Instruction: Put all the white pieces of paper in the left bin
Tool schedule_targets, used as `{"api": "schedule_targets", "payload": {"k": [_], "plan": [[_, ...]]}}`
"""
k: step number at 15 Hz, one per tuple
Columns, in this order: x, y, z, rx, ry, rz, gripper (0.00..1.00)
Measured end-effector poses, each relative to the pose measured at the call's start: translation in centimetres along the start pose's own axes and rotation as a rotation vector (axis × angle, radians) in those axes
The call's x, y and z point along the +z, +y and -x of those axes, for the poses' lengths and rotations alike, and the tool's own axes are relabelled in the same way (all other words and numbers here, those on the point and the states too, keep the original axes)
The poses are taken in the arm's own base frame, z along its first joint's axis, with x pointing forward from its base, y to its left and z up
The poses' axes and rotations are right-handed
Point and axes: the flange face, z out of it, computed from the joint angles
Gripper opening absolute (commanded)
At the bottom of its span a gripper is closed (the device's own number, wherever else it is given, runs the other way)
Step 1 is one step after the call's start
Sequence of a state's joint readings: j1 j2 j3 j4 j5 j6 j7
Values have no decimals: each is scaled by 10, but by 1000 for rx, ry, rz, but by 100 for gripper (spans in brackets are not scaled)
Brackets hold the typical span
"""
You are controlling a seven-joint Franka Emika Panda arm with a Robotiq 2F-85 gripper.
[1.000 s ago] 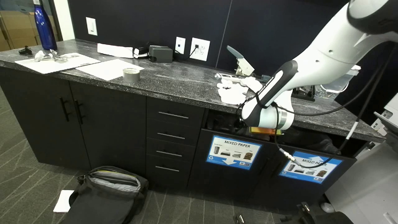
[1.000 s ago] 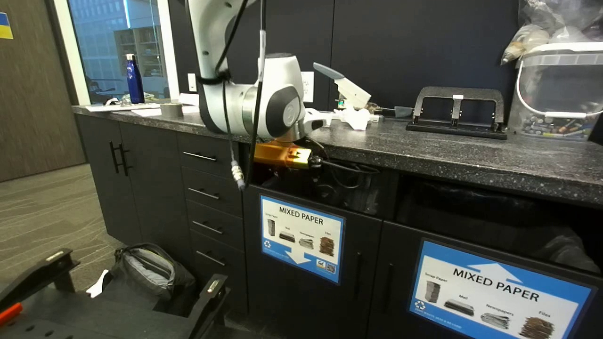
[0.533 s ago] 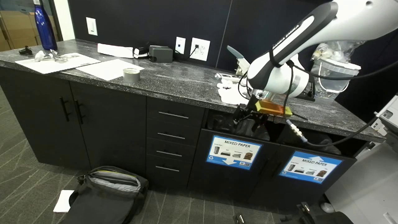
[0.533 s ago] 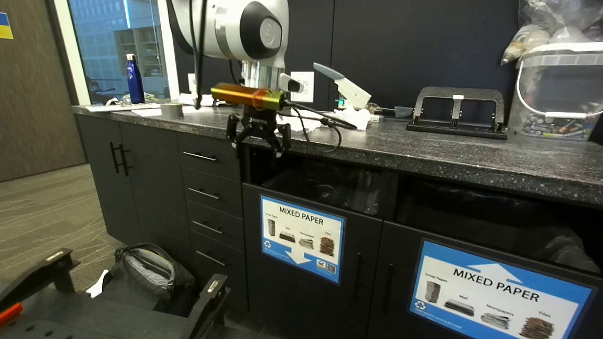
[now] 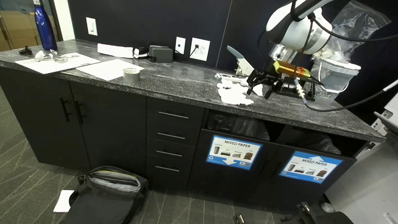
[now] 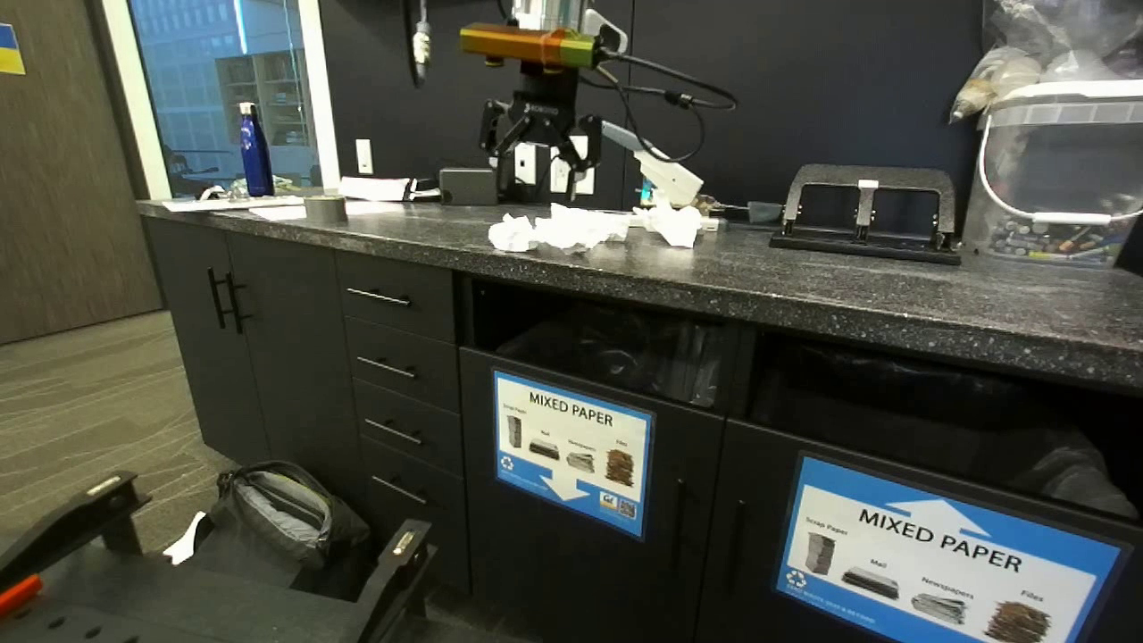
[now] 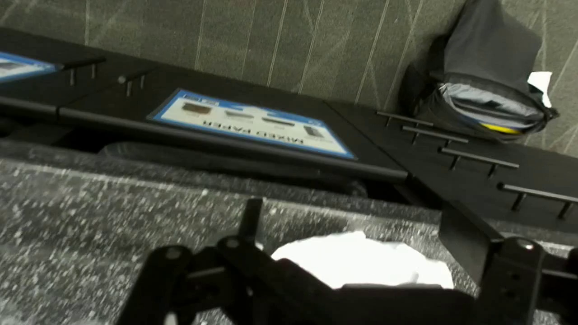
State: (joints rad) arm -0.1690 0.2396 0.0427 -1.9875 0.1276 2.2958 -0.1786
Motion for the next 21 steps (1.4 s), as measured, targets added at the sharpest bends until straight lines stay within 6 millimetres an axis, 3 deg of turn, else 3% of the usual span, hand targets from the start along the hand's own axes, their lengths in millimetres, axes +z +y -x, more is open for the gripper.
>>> {"api": "schedule_targets", "payload": {"k": [3,7,11,17,21], "plan": [[-14,31,-42,-25,79,27,100],[2,64,-98,-64,180,68,100],[20,98,-138,-101,260,106,100],[49,159,-169,-161,332,147,100],[70,178,-181,-191,356,133,100]]}}
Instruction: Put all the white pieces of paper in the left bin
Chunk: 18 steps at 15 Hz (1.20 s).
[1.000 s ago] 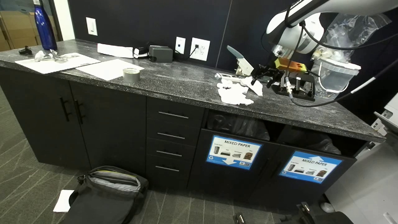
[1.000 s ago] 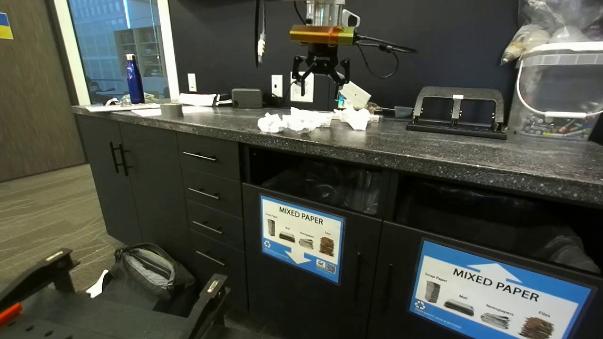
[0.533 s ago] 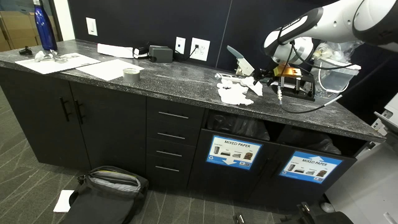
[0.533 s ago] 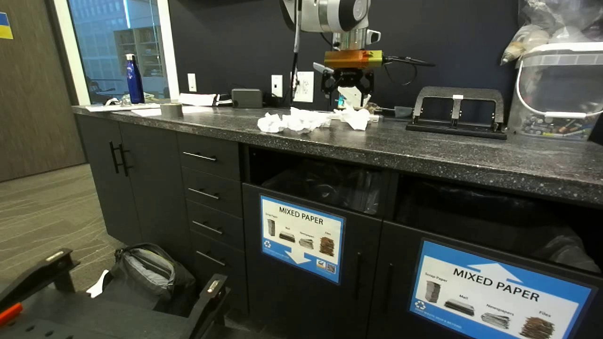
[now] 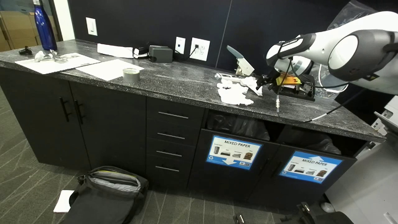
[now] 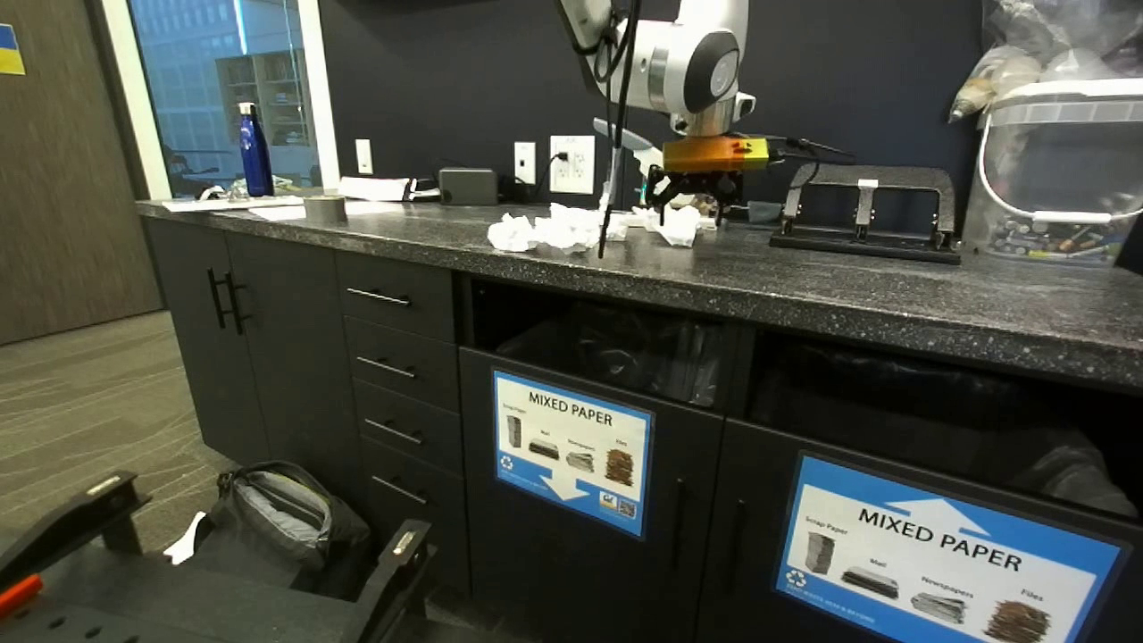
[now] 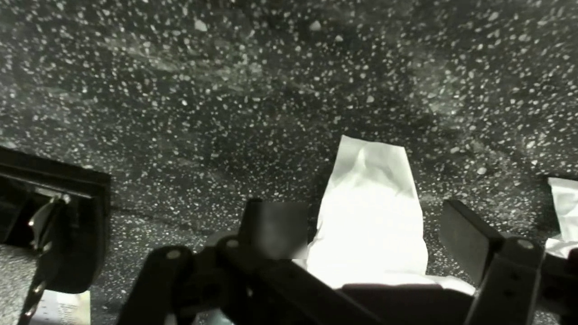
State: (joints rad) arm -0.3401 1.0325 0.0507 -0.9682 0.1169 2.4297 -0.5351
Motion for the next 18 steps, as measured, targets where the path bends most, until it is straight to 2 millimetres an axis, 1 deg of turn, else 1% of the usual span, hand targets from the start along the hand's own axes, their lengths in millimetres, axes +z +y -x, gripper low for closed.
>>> {"api": "schedule_targets", "payload": {"k": [2,6,12,13,14,15,18], "plan": [[6,3,-4,-7,10,-14,100],[10,2,-12,-18,6,-58,100],[19,-3,-15,-22,12,-99,100],[20,-3,-15,-21,16,-100,75],[22,-3,-14,-22,18,-101,74],[24,-3,-13,-23,20,-101,68],[31,-3,-10,-25,27,-97,42]]}}
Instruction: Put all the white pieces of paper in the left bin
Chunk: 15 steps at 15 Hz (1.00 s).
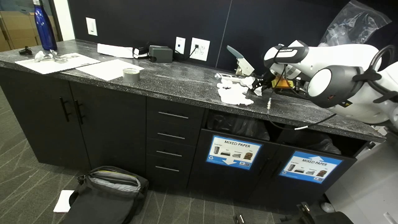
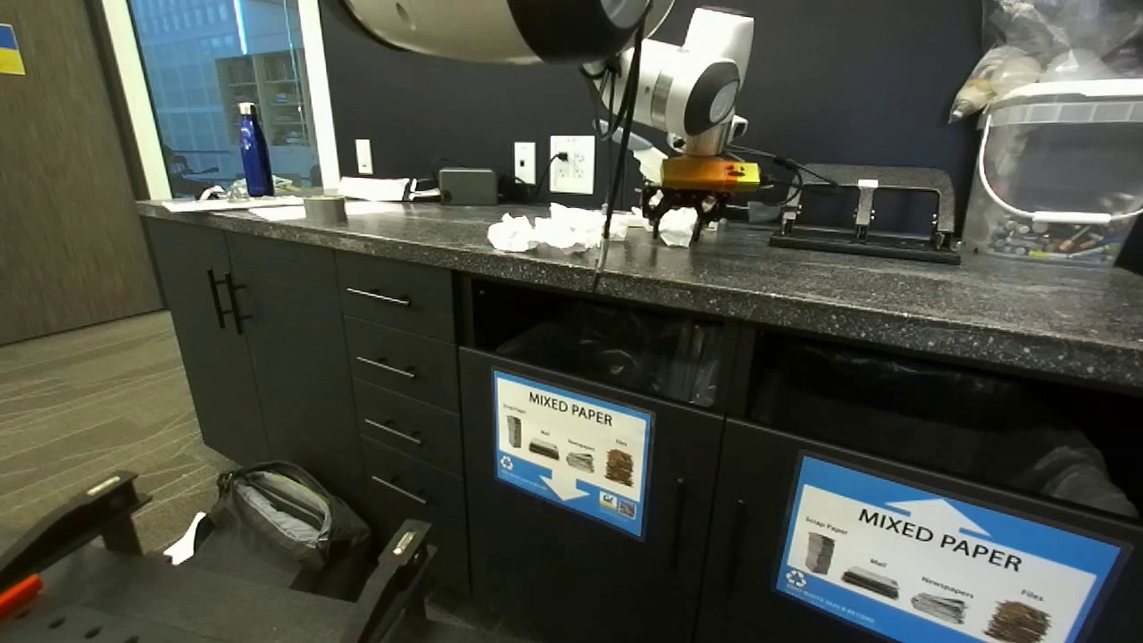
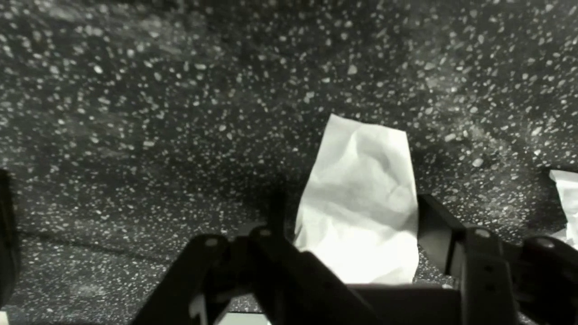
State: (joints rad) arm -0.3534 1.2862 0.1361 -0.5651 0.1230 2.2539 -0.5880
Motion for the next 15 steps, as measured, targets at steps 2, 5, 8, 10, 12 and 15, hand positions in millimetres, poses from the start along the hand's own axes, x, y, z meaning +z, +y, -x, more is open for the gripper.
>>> {"api": "schedule_targets", "payload": {"k": [2,5,8,10,12,15], "plan": [[1,2,0,-5,14,10,29],[0,4,-1,-14,33,23,11],[0,5,-1,-22,44,34,8],[0,6,-1,-30,38,46,12],[-2,7,-1,-40,17,85,14],[-7,13,0,-26,-56,188,13]]}}
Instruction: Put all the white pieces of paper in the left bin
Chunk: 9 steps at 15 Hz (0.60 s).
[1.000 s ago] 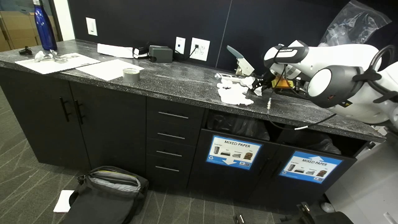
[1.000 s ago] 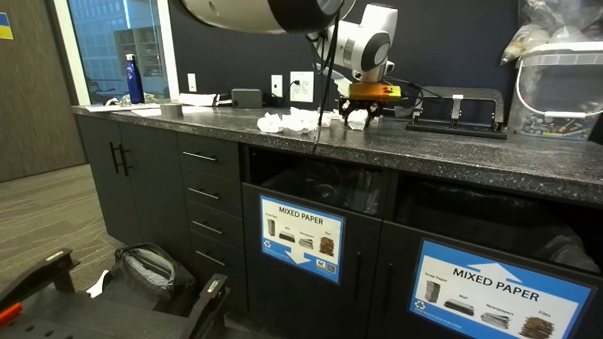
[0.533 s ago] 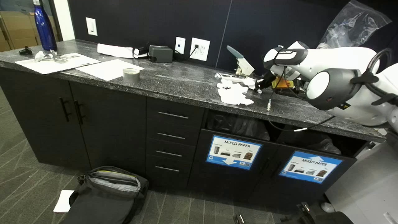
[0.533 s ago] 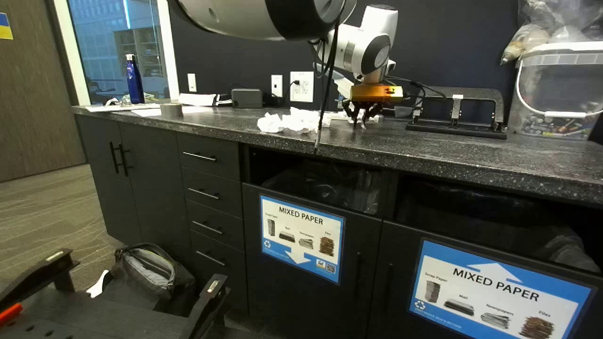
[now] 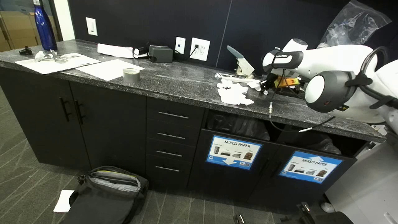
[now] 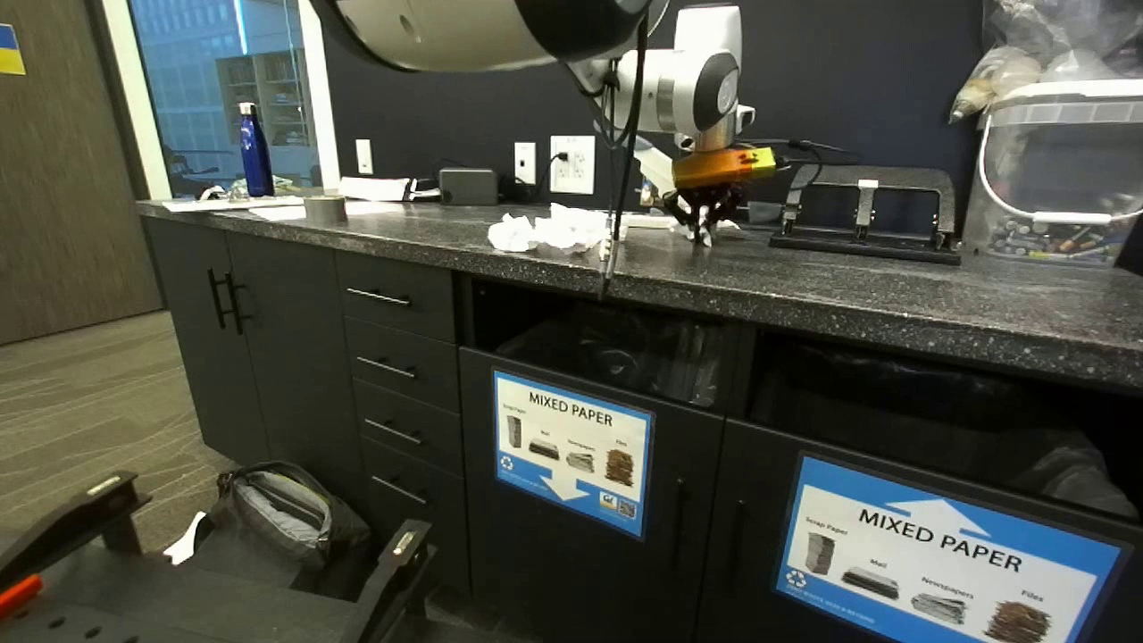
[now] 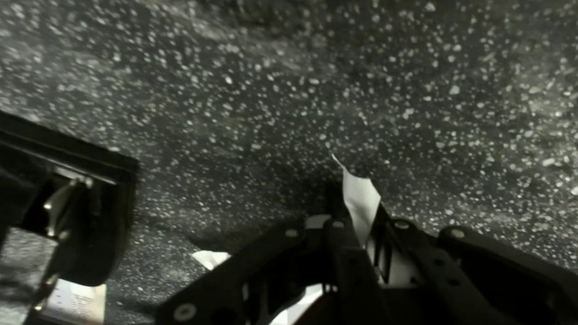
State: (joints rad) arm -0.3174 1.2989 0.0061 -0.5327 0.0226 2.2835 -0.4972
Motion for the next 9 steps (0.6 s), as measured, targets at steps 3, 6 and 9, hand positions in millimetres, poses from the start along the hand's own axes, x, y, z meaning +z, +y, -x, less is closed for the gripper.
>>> {"api": "schedule_targets", "payload": {"k": [3,6,9], "plan": [[-5,11,7,50,-103,93,13],[-12,20,19,96,-231,115,13],[-23,25,35,120,-391,63,13]]}}
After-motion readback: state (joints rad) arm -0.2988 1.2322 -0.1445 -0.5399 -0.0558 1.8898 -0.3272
